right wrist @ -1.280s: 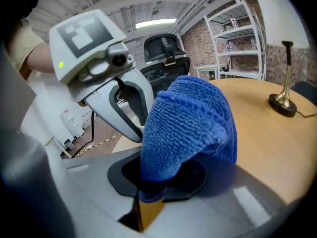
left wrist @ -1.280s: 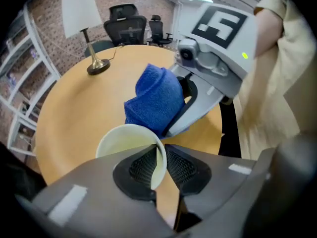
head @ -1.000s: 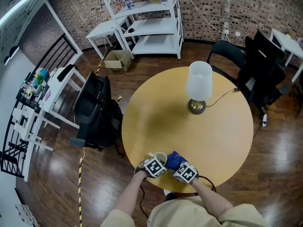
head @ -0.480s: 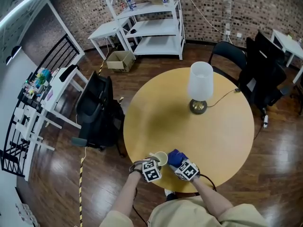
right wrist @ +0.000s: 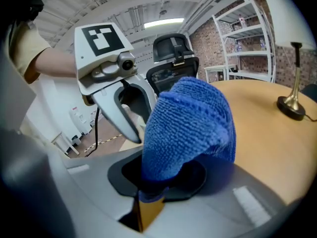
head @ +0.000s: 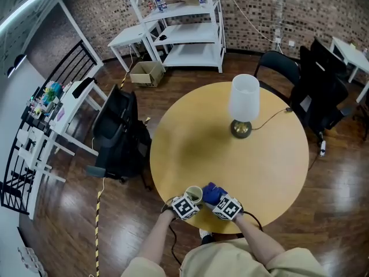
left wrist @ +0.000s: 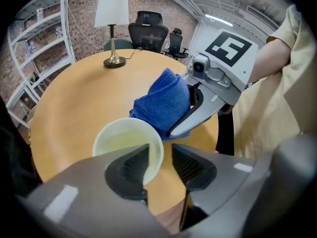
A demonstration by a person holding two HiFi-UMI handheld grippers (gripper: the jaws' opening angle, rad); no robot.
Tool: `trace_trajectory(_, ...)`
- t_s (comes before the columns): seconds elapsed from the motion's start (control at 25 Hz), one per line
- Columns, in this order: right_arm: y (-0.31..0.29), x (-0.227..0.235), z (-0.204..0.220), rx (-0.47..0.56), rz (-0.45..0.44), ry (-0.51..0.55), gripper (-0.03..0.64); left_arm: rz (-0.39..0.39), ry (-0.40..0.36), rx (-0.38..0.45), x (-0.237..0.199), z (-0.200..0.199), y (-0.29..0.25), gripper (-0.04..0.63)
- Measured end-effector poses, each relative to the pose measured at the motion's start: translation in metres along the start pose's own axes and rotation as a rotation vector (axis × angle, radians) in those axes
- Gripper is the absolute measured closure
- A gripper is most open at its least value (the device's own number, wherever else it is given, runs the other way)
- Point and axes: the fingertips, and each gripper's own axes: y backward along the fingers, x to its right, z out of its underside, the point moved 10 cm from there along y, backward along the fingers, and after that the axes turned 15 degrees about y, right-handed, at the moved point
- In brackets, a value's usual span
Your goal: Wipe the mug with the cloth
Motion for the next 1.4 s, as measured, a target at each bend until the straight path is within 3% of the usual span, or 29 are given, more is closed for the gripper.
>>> trace_trajectory(0.04,0.0,0.0,0.0,0.0,0.004,-0.004,0.558,-0.017,-0.041,0.0,0.003,-0.001,0.005,0.404)
trace_trajectory(0.12,0.002,0.001,0.0,-0.003,0.013,-0.008,0.558,-0.087,-0.163,-0.027,0.007,0.003,0.014,0.36)
trace_trajectory(0.24,0.005,0.002,0.001,-0.005,0.024,-0.012,0.558,-0.204,-0.328,-0.092,0.006,0.013,0.017,0.379)
trace_trajectory(0.32,0.005,0.002,0.001,-0.004,0.028,-0.017,0.558,-0.237,-0.394,-0.103,0.004,0.014,0.012,0.47)
trace_trajectory(0.36,0.004,0.001,0.0,-0.003,0.026,-0.017,0.558,-0.231,-0.412,-0.11,0.005,0.014,0.01,0.482)
trace_trajectory(0.48,-0.001,-0.004,-0.006,-0.003,-0.008,0.018,0.558,-0.171,-0.408,-0.097,0.011,0.007,0.005,0.568)
trace_trajectory(0.6,-0.006,-0.014,-0.009,-0.013,-0.035,0.058,0.558,-0.12,-0.309,-0.054,0.01,0.004,0.006,0.566)
trace_trajectory(0.8,-0.005,-0.019,0.0,0.0,-0.054,0.033,0.558,-0.068,-0.13,0.017,0.006,0.002,0.009,0.571)
trace_trajectory(0.84,-0.005,-0.019,0.0,0.005,-0.052,0.026,0.558,-0.064,-0.139,0.022,0.009,0.001,0.01,0.549)
trace_trajectory(0.92,-0.003,-0.015,0.0,0.011,-0.039,0.01,0.558,-0.087,-0.231,0.001,0.013,0.003,0.014,0.405)
trace_trajectory(1.0,0.001,-0.012,0.0,0.013,-0.021,-0.001,0.558,-0.146,-0.324,-0.031,0.012,0.008,0.022,0.352)
trace_trajectory(1.28,0.0,-0.009,-0.002,0.007,-0.015,0.006,0.558,-0.257,-0.515,-0.138,-0.002,0.025,0.024,0.369)
trace_trajectory(1.4,-0.004,-0.01,-0.006,0.002,-0.018,0.018,0.558,-0.265,-0.539,-0.145,0.0,0.023,0.017,0.505)
